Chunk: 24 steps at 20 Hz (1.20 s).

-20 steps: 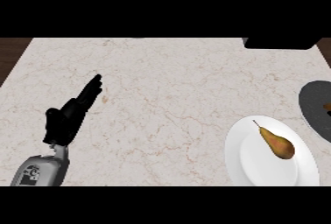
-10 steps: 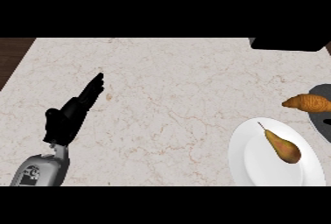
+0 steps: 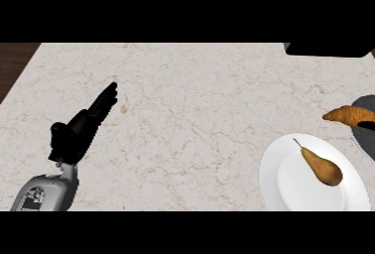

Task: Pick the croissant from the plate and place it in the pan

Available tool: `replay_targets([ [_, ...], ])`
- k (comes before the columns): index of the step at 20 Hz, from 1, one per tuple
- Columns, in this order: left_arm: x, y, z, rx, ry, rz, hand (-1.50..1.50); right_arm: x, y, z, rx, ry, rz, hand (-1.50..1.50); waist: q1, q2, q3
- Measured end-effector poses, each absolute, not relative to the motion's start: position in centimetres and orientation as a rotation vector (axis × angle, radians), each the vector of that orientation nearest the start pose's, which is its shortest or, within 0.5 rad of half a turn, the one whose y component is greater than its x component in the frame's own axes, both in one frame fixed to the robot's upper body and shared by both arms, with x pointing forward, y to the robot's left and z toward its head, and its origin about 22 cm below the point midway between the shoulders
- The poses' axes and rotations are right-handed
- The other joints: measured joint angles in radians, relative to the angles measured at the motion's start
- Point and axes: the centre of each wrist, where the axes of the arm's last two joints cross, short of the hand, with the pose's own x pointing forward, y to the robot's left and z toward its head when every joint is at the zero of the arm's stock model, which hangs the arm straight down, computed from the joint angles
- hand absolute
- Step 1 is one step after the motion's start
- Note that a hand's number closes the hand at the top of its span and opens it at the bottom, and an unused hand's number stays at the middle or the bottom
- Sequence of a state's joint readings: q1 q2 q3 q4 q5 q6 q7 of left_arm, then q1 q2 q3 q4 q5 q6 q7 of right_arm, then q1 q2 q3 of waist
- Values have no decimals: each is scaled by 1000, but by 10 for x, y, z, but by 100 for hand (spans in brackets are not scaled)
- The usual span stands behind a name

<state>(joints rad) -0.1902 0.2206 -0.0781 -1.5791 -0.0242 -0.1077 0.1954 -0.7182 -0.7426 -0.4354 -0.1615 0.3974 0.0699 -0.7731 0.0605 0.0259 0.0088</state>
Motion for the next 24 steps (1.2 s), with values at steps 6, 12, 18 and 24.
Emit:
replay_targets([
  [6,281,245,55,55,-1527,-385,0,300,-526,58,-475,-1687,183,-150,-7,1,0],
  [12,280,245,53,55,-1529,-370,0,266,-554,58,-427,-1667,142,-150,-21,-1,2],
  [18,277,245,51,71,-1522,-358,0,239,-570,56,-458,-1698,122,-150,-38,-7,4],
  [24,277,249,51,84,-1515,-347,0,215,-580,49,-472,-1688,110,-150,-50,-12,4],
])
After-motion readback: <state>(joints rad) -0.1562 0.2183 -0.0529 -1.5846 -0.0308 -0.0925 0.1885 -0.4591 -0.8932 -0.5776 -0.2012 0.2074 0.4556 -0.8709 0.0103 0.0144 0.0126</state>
